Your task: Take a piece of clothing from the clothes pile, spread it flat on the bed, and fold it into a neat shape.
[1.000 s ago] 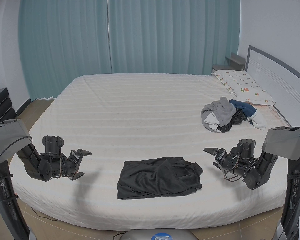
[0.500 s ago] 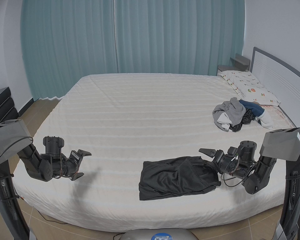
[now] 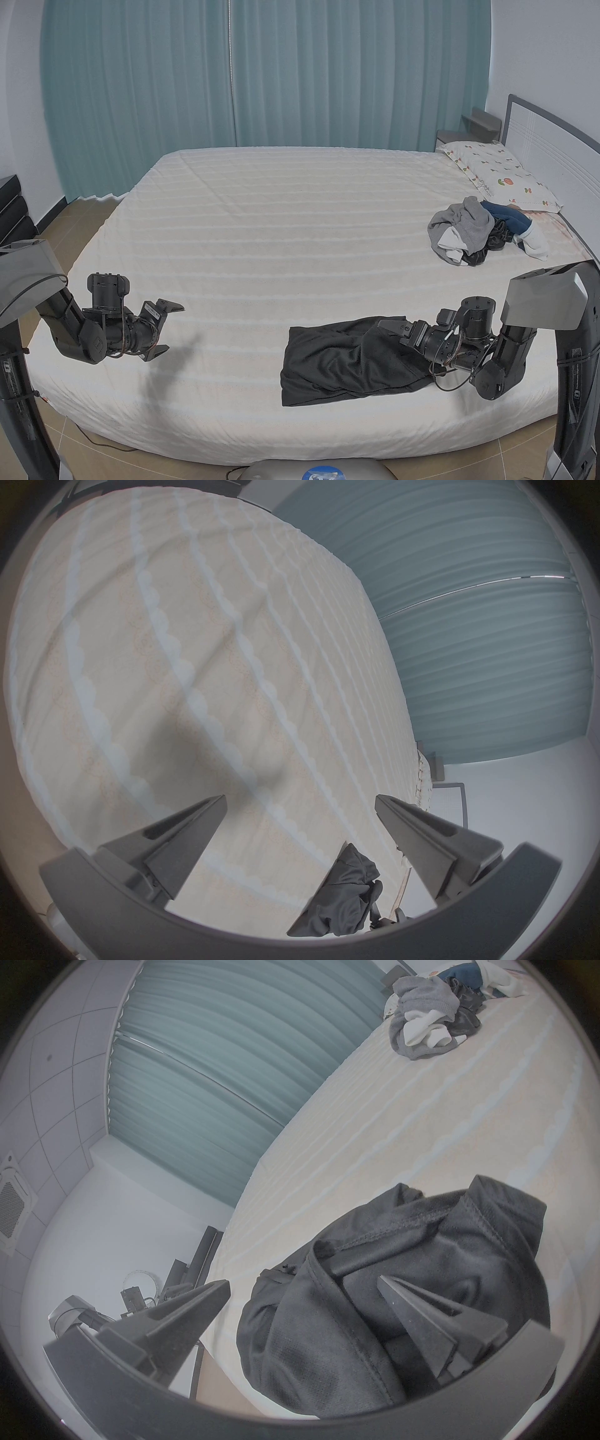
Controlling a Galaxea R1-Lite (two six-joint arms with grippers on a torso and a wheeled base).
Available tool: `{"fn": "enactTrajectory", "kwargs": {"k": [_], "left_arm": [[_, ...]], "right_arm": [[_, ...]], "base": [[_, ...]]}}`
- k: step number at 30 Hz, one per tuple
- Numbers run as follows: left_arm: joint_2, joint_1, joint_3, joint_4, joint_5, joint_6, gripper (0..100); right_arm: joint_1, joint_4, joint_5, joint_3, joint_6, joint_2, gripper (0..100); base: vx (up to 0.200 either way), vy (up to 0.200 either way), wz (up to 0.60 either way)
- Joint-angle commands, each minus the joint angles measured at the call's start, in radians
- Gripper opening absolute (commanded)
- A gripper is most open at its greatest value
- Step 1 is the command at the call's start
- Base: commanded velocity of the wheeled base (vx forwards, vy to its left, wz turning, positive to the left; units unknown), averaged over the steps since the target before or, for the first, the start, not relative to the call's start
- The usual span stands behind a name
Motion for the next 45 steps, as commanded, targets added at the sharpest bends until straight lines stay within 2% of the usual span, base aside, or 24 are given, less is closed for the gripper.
{"fn": "enactTrajectory", "kwargs": {"k": [1,8,9,22,23,28,35,39,45], "left_arm": [[0.003,0.000,0.000,-0.001,0.000,0.000,100],[0.003,0.000,0.000,-0.001,0.000,0.000,100],[0.003,0.000,0.000,0.001,0.000,0.000,100],[0.003,0.000,0.000,0.001,0.000,0.000,100],[0.003,0.000,0.000,-0.001,0.000,0.000,100],[0.003,0.000,0.000,0.001,0.000,-0.002,100],[0.003,0.000,0.000,0.001,-0.002,-0.002,100],[0.003,0.000,-0.002,0.001,-0.002,-0.002,100],[0.003,0.000,-0.002,0.001,-0.002,-0.002,100]], "right_arm": [[0.004,0.000,0.002,0.002,-0.004,0.021,100],[0.010,0.004,0.005,0.002,-0.036,0.047,100],[0.010,0.006,0.004,0.002,-0.036,0.047,0],[-0.010,0.007,0.005,0.074,-0.082,0.010,0],[-0.021,-0.006,0.005,0.137,-0.099,-0.039,0],[-0.052,-0.011,0.010,0.225,-0.127,-0.115,0],[-0.137,0.015,0.031,0.306,-0.257,-0.137,0],[-0.148,0.049,0.033,0.306,-0.299,-0.137,0],[-0.173,0.185,0.031,0.315,-0.463,-0.148,0]], "base": [[0.000,0.000,0.00],[0.000,0.000,0.00],[0.000,0.000,0.00],[0.000,0.000,0.00],[0.000,0.000,0.00],[0.000,0.000,0.00],[0.000,0.000,0.00],[0.000,0.000,0.00],[0.000,0.000,0.00]]}}
